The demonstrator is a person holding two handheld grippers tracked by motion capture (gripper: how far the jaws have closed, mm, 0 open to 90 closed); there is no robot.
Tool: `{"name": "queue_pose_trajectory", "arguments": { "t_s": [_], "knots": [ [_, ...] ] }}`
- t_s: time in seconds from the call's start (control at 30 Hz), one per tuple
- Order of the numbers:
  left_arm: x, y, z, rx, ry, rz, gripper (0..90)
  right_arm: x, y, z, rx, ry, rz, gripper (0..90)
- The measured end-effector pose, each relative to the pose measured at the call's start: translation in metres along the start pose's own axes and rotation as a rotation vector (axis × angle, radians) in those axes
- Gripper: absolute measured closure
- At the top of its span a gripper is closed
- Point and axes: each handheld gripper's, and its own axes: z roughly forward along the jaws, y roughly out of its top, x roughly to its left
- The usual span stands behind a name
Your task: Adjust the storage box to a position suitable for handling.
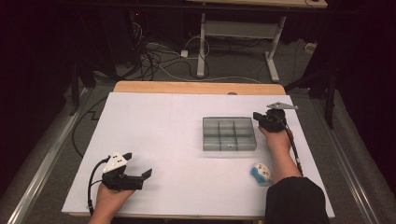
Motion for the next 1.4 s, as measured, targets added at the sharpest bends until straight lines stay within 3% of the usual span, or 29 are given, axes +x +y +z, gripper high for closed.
{"name": "queue_pose_trajectory", "arguments": {
  "t_s": [0.43,0.8,1.13,1.23,1.4],
  "knots": [
    [0.001,0.0,0.0,0.0,-0.012,-0.006,0.0,0.006,0.009,0.013,0.042,0.02,-0.038,90.0],
    [0.0,0.0,0.0,0.008,-0.021,0.004,0.0,0.011,0.009,0.014,0.044,0.039,-0.036,90.0],
    [-0.001,-0.001,-0.002,-0.008,-0.036,0.013,0.0,0.053,0.009,0.013,0.107,0.089,-0.099,90.0],
    [-0.001,-0.001,-0.003,-0.002,-0.052,0.026,0.0,0.065,0.006,0.013,0.122,0.101,-0.081,90.0],
    [-0.005,-0.002,-0.004,-0.01,-0.055,0.071,0.0,0.084,0.005,0.009,0.136,0.103,-0.1,90.0]
  ]
}}
